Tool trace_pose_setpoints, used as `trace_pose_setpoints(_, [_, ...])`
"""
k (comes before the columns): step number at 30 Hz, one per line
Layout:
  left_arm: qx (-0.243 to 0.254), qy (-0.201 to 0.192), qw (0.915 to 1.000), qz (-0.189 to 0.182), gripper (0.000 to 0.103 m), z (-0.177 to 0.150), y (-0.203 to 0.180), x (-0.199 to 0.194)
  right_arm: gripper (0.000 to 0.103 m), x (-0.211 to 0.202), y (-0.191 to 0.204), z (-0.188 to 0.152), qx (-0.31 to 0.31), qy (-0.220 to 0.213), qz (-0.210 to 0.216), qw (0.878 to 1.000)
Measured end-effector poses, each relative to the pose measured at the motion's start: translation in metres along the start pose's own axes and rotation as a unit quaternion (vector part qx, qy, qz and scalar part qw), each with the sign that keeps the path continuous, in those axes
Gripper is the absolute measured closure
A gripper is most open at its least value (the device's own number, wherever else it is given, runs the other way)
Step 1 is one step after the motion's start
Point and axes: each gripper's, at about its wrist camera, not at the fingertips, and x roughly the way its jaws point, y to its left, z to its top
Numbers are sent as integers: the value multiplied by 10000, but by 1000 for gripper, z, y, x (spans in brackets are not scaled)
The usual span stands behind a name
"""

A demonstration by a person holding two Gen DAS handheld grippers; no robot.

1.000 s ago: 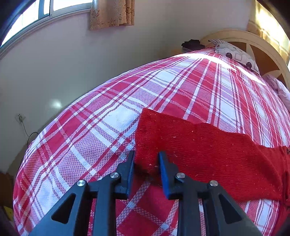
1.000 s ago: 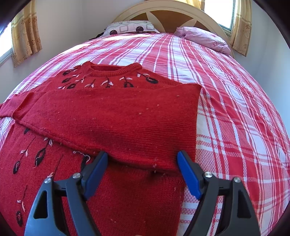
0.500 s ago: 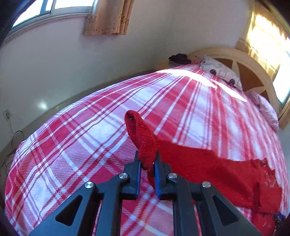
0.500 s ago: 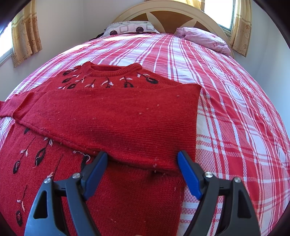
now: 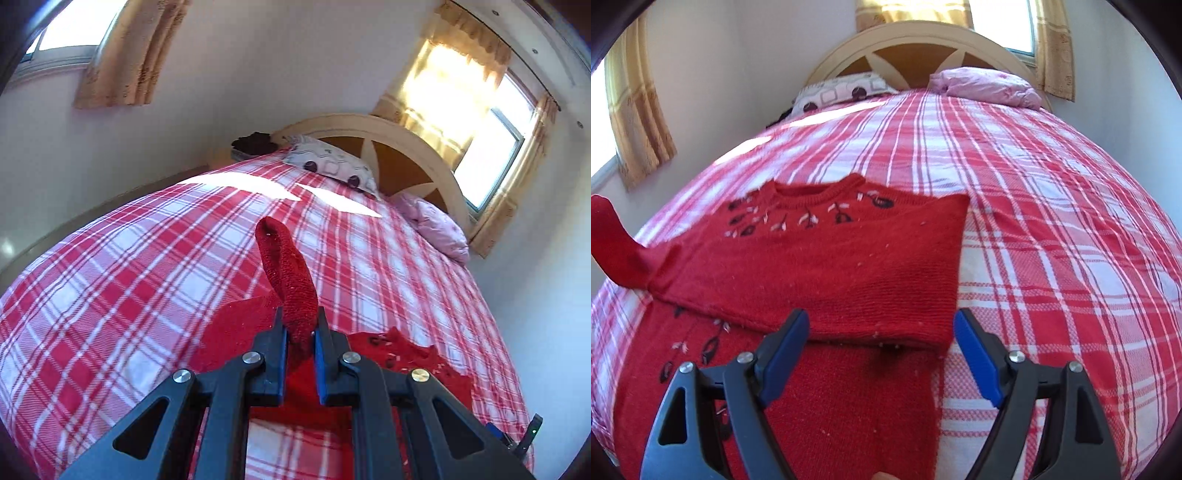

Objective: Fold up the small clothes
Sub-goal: 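Fold the held sleeve down across the sweater body, open the left tool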

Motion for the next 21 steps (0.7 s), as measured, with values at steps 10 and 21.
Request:
trace_pose_setpoints(10, [323,194,9942,-1008,91,-10,-107,21,12,-44,-25,-10,352,-836,-19,9959])
trace_pose_setpoints(21, [614,589,9861,-1424,91,-38,-183,57,10,-57,-46,-30,642,-1091,205,9917])
